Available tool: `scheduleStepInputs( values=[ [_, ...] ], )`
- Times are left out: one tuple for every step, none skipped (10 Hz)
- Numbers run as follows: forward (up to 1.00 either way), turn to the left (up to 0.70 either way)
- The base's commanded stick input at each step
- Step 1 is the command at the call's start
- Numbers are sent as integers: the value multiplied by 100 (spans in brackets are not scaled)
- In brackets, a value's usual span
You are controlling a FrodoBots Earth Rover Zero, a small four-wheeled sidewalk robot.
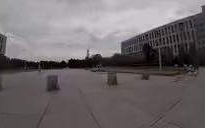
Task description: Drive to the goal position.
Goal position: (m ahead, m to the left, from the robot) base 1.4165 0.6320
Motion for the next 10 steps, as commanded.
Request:
scheduleStepInputs(
  values=[
    [70, 35],
    [70, 35],
    [70, 35],
    [70, 35],
    [70, 35],
    [70, 35],
    [70, 23],
    [70, 0],
    [70, 0],
    [70, 0]
  ],
)
